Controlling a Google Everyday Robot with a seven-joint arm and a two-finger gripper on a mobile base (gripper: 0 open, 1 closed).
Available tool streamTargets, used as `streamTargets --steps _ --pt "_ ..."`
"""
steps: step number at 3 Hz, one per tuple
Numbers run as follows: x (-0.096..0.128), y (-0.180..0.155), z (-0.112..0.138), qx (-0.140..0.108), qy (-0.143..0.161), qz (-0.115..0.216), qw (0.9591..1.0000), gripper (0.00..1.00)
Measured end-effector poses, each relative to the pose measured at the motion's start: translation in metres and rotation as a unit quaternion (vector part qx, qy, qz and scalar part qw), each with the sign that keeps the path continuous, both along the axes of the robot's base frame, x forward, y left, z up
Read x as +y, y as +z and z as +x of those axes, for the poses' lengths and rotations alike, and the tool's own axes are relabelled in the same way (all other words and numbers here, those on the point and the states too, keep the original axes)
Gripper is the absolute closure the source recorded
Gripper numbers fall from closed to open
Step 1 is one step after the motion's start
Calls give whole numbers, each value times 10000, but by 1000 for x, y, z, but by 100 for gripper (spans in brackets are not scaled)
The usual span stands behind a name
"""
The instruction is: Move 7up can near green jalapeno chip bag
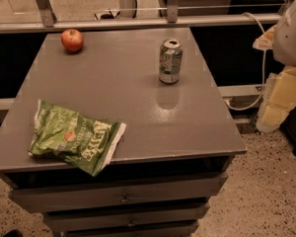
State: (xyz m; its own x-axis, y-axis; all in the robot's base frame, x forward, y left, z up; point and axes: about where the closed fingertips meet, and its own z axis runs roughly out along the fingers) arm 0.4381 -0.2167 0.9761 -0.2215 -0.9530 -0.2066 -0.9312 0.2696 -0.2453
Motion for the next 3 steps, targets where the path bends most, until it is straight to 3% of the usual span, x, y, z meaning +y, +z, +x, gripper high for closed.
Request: streamTargets --steps 1,3 --pt "0 -3 3 -5 -15 53 10000 0" --pt "17 -51 77 -83 -51 957 9954 0"
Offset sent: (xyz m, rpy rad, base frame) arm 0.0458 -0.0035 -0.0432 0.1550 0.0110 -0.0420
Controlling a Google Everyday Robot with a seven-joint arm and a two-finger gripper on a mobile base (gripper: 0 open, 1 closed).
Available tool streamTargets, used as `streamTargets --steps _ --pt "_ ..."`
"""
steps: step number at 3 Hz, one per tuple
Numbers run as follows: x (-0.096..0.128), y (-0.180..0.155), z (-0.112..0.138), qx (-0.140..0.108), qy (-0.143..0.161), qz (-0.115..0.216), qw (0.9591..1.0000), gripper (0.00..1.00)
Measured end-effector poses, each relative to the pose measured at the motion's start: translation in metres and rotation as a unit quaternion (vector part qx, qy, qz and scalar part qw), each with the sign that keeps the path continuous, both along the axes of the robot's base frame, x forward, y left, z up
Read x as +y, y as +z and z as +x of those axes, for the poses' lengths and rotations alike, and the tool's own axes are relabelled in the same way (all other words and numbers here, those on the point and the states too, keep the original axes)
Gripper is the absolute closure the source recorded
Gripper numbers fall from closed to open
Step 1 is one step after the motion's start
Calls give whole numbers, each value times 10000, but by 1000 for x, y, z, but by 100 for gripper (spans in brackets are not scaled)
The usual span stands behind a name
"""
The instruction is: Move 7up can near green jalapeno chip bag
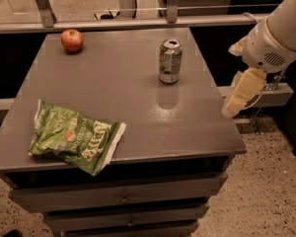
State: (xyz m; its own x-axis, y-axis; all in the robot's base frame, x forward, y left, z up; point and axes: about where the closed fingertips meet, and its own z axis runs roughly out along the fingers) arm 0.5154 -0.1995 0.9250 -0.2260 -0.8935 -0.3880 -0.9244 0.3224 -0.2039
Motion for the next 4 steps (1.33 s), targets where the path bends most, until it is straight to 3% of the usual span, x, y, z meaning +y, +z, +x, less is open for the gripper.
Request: streamTargets --steps 1,2,3,4 --pt "18 -15 47 -172 -18 576 9982 0" --pt "32 -23 88 -385 -76 1245 9914 0" --pt "43 -29 121 -530 -158 2010 9780 0" --pt "67 -30 151 -603 -135 2963 9531 0"
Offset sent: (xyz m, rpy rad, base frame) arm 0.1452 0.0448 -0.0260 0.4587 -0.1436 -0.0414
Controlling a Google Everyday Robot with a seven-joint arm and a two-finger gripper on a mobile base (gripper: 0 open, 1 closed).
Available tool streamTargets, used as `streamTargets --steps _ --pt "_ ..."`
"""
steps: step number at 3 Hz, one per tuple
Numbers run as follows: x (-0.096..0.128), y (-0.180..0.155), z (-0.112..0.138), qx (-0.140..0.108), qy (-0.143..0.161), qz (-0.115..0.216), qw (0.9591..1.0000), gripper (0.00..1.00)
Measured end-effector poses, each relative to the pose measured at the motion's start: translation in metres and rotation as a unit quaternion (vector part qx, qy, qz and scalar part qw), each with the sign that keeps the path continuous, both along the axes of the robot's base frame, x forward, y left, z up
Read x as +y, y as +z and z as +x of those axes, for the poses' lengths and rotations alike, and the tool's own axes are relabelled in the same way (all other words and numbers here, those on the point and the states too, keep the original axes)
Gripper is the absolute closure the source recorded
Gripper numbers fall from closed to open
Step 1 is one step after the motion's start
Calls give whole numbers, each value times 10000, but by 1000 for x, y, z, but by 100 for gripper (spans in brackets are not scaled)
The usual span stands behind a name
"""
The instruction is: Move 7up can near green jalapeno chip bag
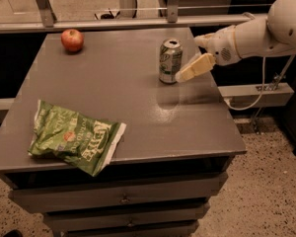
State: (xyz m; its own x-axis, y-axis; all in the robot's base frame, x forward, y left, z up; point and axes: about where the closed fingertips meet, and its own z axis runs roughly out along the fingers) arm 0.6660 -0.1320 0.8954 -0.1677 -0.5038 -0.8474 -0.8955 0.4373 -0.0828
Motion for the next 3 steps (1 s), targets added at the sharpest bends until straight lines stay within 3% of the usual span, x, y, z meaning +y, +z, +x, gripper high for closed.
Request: streamTargets --steps 1,3 --pt "18 2 10 -44 92 423 9991 0" --pt "51 -2 10 5 247 863 9960 41"
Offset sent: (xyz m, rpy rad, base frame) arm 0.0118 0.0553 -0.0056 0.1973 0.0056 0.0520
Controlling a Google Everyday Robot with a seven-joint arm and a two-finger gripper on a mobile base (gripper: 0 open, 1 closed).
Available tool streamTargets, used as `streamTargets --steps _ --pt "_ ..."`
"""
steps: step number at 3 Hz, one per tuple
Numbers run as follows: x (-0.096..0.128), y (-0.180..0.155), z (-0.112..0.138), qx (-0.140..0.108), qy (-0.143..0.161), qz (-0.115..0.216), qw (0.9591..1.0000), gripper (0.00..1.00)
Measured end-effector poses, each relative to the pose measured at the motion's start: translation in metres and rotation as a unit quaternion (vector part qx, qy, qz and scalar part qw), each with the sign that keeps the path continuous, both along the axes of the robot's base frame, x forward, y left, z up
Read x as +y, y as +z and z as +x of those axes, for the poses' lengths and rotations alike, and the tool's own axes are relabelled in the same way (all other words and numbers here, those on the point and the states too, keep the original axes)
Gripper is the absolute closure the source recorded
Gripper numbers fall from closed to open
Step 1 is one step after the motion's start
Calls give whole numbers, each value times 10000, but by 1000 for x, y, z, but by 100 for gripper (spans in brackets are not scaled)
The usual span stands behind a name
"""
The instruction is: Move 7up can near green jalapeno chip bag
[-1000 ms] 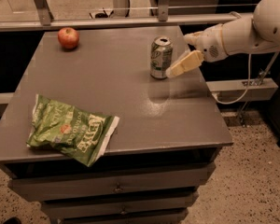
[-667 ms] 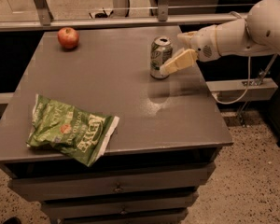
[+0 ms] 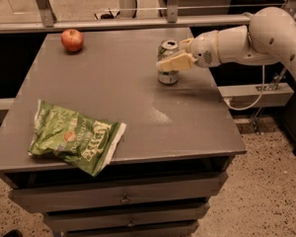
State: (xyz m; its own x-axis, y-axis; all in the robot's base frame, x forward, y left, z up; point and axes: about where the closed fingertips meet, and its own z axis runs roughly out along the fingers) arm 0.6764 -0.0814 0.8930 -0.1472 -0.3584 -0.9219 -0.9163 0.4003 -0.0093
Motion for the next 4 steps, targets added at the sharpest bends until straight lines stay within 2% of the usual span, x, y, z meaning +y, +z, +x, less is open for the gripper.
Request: streamTargets --steps 1,2,3,4 --pt "6 8 -2 -29 39 155 9999 64" --pt "12 37 -11 -197 97 299 9993 87" --pt "15 36 -11 -190 119 301 9993 100" --pt "22 31 -18 -143 220 254 9993 100"
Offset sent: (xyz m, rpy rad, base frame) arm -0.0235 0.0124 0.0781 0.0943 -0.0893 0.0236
